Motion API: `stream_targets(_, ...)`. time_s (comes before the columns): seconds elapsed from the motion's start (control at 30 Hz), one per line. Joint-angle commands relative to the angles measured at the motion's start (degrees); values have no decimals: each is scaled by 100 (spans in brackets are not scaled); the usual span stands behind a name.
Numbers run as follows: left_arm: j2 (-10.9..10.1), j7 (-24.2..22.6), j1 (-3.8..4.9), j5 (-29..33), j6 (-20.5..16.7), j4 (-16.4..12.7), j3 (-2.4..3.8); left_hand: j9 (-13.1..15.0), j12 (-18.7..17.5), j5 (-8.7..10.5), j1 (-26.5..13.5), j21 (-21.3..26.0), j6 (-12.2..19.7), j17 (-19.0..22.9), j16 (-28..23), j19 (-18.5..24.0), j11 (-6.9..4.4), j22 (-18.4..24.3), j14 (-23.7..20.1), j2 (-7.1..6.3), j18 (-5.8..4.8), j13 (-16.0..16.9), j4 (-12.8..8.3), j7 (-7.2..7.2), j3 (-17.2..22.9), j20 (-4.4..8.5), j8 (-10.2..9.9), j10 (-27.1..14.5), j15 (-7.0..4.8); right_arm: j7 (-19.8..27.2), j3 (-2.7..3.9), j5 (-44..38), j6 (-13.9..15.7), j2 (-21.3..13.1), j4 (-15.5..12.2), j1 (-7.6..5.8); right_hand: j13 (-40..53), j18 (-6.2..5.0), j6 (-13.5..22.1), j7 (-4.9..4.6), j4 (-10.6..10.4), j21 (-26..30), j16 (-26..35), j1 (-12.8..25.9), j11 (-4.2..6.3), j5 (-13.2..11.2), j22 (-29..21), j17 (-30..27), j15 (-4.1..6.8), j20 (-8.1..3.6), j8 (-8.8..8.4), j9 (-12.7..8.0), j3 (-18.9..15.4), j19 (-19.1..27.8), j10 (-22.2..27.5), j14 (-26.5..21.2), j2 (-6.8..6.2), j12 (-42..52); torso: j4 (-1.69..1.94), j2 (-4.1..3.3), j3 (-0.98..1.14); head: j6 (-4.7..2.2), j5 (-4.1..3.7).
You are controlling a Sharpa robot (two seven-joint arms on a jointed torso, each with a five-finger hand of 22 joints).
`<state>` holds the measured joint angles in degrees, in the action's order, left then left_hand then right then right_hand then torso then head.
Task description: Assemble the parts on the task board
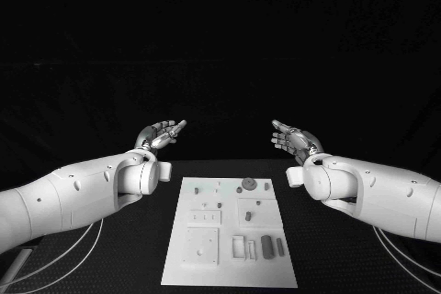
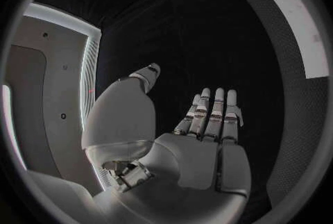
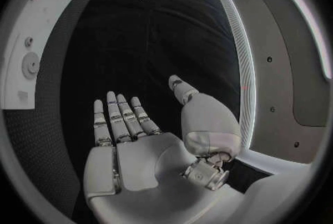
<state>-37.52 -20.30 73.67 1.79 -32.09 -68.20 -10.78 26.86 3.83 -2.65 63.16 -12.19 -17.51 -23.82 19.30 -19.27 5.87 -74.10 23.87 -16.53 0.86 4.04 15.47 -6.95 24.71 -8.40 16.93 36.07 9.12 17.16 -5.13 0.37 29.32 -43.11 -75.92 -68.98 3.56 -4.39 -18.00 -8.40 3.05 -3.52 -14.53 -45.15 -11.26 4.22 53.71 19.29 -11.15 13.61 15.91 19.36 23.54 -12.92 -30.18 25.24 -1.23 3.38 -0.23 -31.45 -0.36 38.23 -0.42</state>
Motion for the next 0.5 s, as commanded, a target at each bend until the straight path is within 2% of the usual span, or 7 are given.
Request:
stream_targets(0.03,108,549,173,121,890,292,-108,217,158,-28,279,-138,-188,-133,158,-124,117,-239,191,9,-86,71,69,-115,87,5,175,401,23,-923,-76,-59,-1371,38,287,-166,82,-192,-493,-245,145,-113,-199,-330,-71,242,839,128,-71,29,359,321,136,-397,-709,343,-61,156,-1,-1,-1,1,-1)
stream_targets(0.13,161,638,270,136,1021,447,-182,378,258,-30,343,-258,-441,-207,312,-281,146,-233,434,86,-67,110,53,-182,43,78,348,644,5,-1170,-145,-65,-1707,60,484,-289,90,-253,-678,-273,473,-126,-293,-506,-94,525,1172,169,-121,31,456,353,47,-627,-934,506,-40,196,-1,-1,-1,1,-1)
stream_targets(0.27,174,660,294,140,1054,485,-201,421,377,-30,453,-404,-789,-260,455,-543,191,-225,697,206,-13,154,3,-290,-59,186,498,942,27,-1339,-192,-69,-1937,76,619,-373,113,-384,-952,-348,853,-173,-432,-799,-137,535,1143,214,-185,24,564,377,132,-974,-1272,803,-94,290,-1,-1,-1,1,-1)
stream_targets(0.33,174,660,294,140,1054,485,-201,424,450,-21,666,-537,-1070,-304,607,-832,246,-213,1035,342,56,178,-141,-368,-167,288,584,1160,35,-1393,-207,-71,-2009,81,661,-399,139,-467,-1167,-395,1013,-199,-534,-987,-159,474,1117,245,-245,20,640,390,285,-1196,-1530,1043,-145,373,-1,-1,-1,1,-1)
stream_targets(0.37,174,660,294,140,1054,485,-201,381,468,-28,786,-598,-1256,-290,650,-1034,251,-180,1234,479,80,175,-262,-409,-352,350,591,1298,36,-1404,-210,-71,-2025,82,670,-405,135,-507,-1245,-396,1053,-197,-558,-1065,-154,393,1091,246,-237,28,649,380,400,-1314,-1623,1132,-187,381,-1,-1,-1,1,-1)
stream_targets(0.4,116,637,274,6,1275,455,-206,329,465,-33,896,-601,-1350,-260,644,-1118,246,-150,1333,583,86,164,-349,-413,-478,396,560,1384,19,-1408,-212,-3169,-1492,309,1084,-397,133,-542,-1325,-387,1085,-190,-584,-1134,-138,327,1069,250,-225,30,661,371,507,-1410,-1717,1225,-227,391,16,-28,-1,81,-2)
stream_targets(0.5,63,623,269,-123,1300,402,-206,301,654,-81,1267,-832,-1861,-362,940,-1653,221,-188,2058,749,215,230,-613,-434,-567,552,682,1915,-80,-1457,-211,-4180,-1681,334,1146,-389,208,-677,-1693,-405,1206,-272,-771,-1354,-89,426,1054,339,-109,21,775,386,781,-1810,-2180,1658,-307,548,22,-43,-1,78,3)
